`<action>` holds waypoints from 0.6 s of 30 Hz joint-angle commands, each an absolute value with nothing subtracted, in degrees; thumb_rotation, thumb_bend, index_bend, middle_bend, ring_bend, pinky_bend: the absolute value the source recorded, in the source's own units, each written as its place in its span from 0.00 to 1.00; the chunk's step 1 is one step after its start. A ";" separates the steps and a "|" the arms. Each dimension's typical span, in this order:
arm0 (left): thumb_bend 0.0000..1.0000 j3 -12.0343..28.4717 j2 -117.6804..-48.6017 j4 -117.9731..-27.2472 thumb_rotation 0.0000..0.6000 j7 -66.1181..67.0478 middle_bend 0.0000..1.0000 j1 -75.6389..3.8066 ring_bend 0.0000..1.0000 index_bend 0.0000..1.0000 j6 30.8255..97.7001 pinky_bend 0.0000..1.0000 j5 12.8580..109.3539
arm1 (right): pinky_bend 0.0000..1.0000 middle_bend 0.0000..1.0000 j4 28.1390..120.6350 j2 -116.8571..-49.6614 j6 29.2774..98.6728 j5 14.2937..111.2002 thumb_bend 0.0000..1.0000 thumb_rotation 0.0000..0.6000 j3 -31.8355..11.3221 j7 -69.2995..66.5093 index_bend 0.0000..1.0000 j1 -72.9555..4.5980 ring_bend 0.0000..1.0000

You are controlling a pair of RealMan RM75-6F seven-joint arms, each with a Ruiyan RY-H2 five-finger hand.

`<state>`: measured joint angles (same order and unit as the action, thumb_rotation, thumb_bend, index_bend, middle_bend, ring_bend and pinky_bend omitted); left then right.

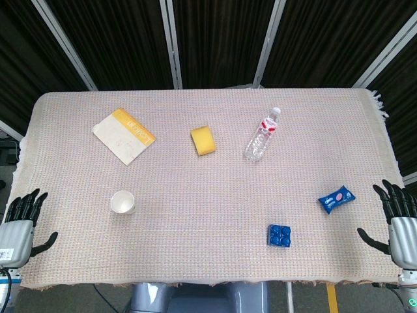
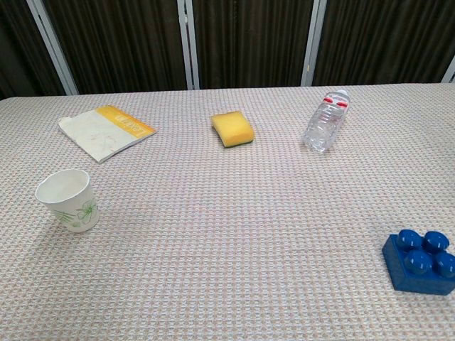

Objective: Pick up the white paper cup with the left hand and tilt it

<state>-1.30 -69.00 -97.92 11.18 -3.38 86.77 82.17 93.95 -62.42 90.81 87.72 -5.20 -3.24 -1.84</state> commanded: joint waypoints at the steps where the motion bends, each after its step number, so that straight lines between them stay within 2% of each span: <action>1: 0.21 -1.24 -68.80 -98.24 1.00 11.33 0.00 -3.32 0.00 0.00 86.40 0.00 82.00 | 0.00 0.00 93.96 -62.30 90.50 87.71 0.10 1.00 -5.02 -3.34 0.09 -1.87 0.00; 13: 0.20 -0.95 -67.62 -99.58 1.00 11.86 0.00 -3.91 0.00 0.00 84.37 0.00 82.06 | 0.00 0.00 94.33 -61.95 90.06 87.57 0.09 1.00 -5.00 -3.59 0.08 -1.95 0.00; 18: 0.04 -0.64 -67.36 -100.78 1.00 13.09 0.00 -4.31 0.00 0.00 83.97 0.00 82.38 | 0.00 0.00 94.41 -62.03 90.26 87.88 0.05 1.00 -4.79 -3.07 0.02 -1.79 0.00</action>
